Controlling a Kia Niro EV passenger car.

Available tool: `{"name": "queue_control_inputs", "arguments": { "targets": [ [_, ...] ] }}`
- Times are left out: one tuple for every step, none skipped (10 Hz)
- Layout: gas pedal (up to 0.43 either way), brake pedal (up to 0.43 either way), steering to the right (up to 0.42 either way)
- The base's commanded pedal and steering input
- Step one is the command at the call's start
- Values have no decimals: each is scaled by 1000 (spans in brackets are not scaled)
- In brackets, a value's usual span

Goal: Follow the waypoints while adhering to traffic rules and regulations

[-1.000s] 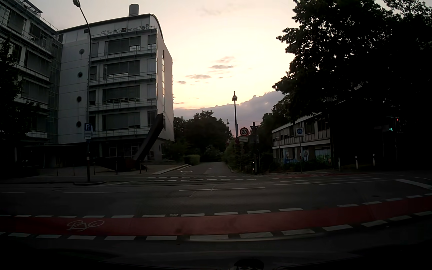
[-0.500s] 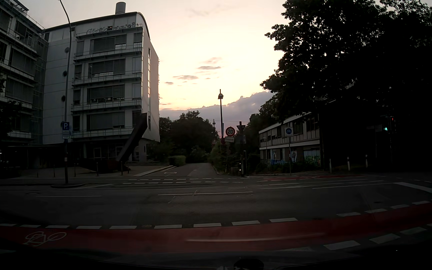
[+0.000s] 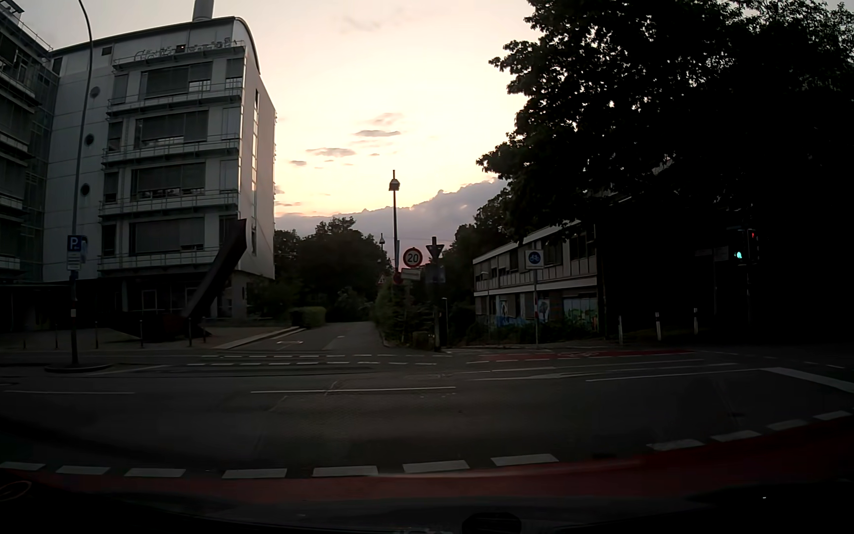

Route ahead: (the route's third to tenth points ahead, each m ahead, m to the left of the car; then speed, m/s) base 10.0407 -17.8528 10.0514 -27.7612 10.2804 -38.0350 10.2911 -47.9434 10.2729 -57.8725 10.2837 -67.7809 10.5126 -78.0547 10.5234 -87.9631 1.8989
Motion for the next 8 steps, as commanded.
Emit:
{"name": "queue_control_inputs", "arguments": {
  "targets": [
    [67, 0, 359],
    [79, 0, 367],
    [79, 0, 379],
    [79, 0, 392],
    [79, 0, 403],
    [98, 0, 417],
    [138, 0, 428],
    [138, 0, 442]
  ]
}}
